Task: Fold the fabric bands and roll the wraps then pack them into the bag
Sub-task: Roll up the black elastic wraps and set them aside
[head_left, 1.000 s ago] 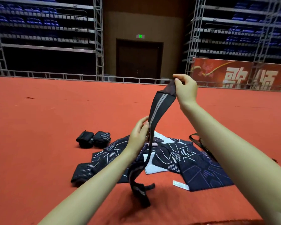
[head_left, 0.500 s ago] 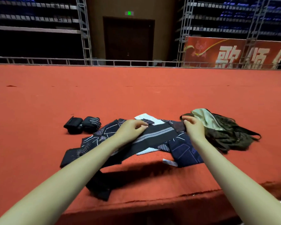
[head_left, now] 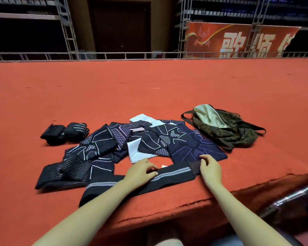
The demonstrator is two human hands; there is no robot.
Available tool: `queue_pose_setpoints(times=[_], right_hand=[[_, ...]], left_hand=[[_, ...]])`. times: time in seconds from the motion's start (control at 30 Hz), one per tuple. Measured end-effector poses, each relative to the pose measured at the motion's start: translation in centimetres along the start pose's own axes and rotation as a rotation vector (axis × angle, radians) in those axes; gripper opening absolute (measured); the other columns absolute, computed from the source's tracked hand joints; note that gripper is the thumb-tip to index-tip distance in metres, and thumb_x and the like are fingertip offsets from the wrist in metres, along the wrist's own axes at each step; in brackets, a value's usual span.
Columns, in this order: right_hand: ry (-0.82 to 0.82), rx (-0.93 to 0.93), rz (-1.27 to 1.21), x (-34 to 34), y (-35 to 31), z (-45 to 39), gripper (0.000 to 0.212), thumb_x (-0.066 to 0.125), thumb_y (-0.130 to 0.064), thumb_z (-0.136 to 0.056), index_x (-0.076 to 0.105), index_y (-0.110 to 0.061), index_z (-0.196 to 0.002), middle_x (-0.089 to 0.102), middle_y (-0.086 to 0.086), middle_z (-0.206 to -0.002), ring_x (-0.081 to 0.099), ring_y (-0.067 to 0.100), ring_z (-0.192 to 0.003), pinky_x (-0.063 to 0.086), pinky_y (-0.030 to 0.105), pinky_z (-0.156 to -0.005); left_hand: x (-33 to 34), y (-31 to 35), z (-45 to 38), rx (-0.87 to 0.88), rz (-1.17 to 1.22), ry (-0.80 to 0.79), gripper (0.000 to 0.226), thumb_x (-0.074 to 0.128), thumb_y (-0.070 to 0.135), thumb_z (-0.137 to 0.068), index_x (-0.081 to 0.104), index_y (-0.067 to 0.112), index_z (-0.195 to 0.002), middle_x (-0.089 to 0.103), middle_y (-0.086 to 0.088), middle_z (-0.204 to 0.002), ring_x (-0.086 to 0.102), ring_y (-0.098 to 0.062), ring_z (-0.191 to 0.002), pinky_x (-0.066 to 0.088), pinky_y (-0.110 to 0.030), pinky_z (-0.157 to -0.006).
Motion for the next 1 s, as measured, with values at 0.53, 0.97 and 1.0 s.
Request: queue_pose_setpoints(times=[0.53, 0.97, 1.0], right_hand=[[-0.23, -0.631, 0.243, 2.6, -7.7, 5.1, 0.023, 0.063, -0.02, -0.08, 0.067, -0.016, -0.102, 0.06, 0.003, -0.103, 0.054, 0.025, -0.103, 0.048, 0.041, -0.085], [-0.619, -0.713, 0.2, 13.3, -14.8, 14.7, 0.065, 0.034, -0.067, -0.073, 0.059, -0.028, -0.119, 0.056, -0.008, -0.115, 0.047, 0.015, -0.112, 0.032, 0.032, -0.098], [-0.594, -0.715, 0.185, 13.3, -14.7, 14.6, 0.065, 0.034, -0.067, -0.072, 0.059, -0.028, -0.118, 0.057, -0.009, -0.114, 0.047, 0.015, -0.111, 0.031, 0.031, -0.098]], left_hand=[[-8.1, -4.9, 4.4, -0.059, -0.192, 0.087, 0.024, 0.054, 0.036, -0.09, 0.064, 0.032, -0.111, 0.055, 0.006, -0.104, 0.055, -0.013, -0.104, 0.043, -0.028, -0.089], [-7.7, -11.4, 13.9, -0.194, 0.482, 0.157, 0.019, 0.063, 0.012, -0.088, 0.066, 0.024, -0.103, 0.067, 0.021, -0.101, 0.056, 0.004, -0.103, 0.034, -0.002, -0.087], [-7.6, -11.4, 14.4, -0.178, 0.558, 0.192, 0.02, 0.066, 0.015, -0.085, 0.066, 0.025, -0.102, 0.068, 0.024, -0.1, 0.057, 0.009, -0.101, 0.035, -0.003, -0.087]])
Point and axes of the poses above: each hand's wrist, its own z-axis away from the middle knuckle, its own x-axis out of the palm, y = z × x, the point moved 3 cm from there along -z, towards the middle knuckle
